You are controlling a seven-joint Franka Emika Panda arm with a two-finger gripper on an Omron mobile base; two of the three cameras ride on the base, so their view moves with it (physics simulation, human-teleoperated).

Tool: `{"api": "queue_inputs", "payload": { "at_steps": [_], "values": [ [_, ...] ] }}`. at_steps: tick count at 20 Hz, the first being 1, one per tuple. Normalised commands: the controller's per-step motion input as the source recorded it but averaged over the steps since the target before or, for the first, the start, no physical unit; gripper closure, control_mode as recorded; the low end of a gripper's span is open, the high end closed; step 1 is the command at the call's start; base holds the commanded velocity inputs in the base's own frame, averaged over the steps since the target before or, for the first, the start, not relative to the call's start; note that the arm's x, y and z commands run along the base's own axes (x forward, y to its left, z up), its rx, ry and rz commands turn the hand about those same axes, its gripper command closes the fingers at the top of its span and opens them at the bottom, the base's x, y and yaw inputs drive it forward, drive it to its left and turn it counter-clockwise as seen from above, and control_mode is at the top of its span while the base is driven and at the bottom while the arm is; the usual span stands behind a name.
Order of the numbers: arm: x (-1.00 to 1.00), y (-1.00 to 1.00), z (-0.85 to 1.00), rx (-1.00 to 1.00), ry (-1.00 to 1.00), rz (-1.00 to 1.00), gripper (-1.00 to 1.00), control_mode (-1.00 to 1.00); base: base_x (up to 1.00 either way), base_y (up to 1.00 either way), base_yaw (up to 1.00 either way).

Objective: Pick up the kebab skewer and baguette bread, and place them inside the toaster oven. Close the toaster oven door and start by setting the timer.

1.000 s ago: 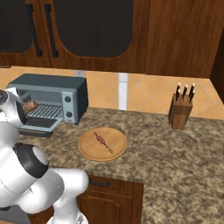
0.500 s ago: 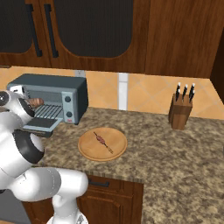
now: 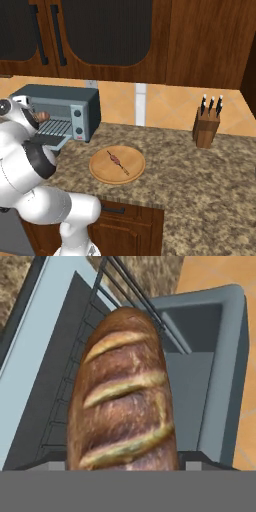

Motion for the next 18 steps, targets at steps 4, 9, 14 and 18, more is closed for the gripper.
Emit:
{"api": "queue_inputs", "payload": {
  "at_steps": [4, 9, 14, 18],
  "values": [
    [0.29, 0.18, 0.0, 0.0, 0.01, -0.07, 1.0, -1.0, 0.0, 0.0, 0.0],
    [0.37, 0.11, -0.1, 0.0, 0.0, -0.07, 1.0, -1.0, 0.0, 0.0, 0.0],
    [0.22, 0.16, -0.17, 0.0, 0.0, -0.02, 1.0, -1.0, 0.0, 0.0, 0.0],
    [0.01, 0.15, -0.32, 0.0, 0.0, 0.0, 1.0, -1.0, 0.0, 0.0, 0.0]
  ]
}}
